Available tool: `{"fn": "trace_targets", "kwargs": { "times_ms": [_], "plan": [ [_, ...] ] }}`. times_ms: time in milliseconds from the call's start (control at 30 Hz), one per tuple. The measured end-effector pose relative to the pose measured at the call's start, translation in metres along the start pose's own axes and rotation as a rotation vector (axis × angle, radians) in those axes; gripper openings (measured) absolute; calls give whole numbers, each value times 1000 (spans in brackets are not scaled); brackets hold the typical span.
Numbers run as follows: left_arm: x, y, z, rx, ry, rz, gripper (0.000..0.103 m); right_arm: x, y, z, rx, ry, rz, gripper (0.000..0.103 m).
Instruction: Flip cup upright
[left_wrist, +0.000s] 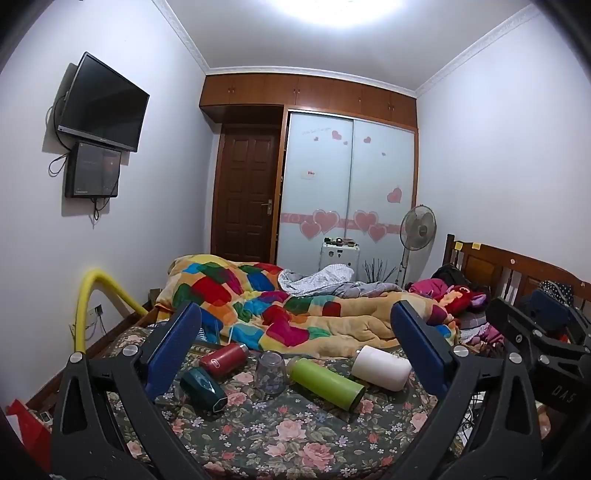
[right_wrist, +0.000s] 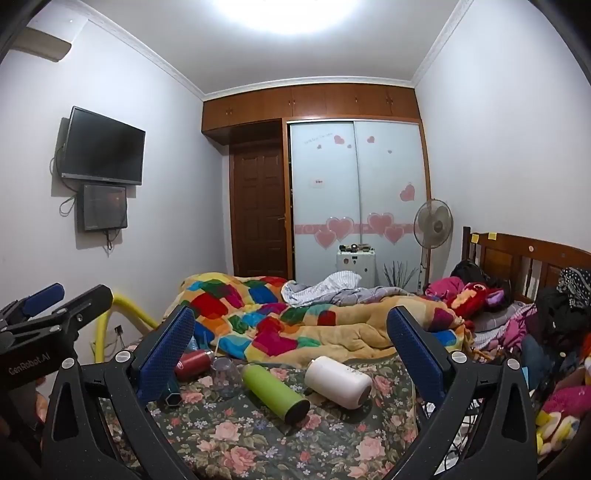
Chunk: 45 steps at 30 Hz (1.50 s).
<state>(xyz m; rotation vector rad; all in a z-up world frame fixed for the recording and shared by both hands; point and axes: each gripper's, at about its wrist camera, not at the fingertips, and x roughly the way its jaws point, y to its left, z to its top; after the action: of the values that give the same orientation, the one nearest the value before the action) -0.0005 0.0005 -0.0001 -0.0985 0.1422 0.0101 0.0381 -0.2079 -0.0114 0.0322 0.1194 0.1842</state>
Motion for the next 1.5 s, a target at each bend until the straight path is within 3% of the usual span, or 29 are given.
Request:
{"fn": "trace_targets", "kwargs": {
  "times_ms": [1500],
  "plan": [
    [-4,14,-3,-8,-21,71,103,4,22,3,-25,12,60,103]
  ]
}}
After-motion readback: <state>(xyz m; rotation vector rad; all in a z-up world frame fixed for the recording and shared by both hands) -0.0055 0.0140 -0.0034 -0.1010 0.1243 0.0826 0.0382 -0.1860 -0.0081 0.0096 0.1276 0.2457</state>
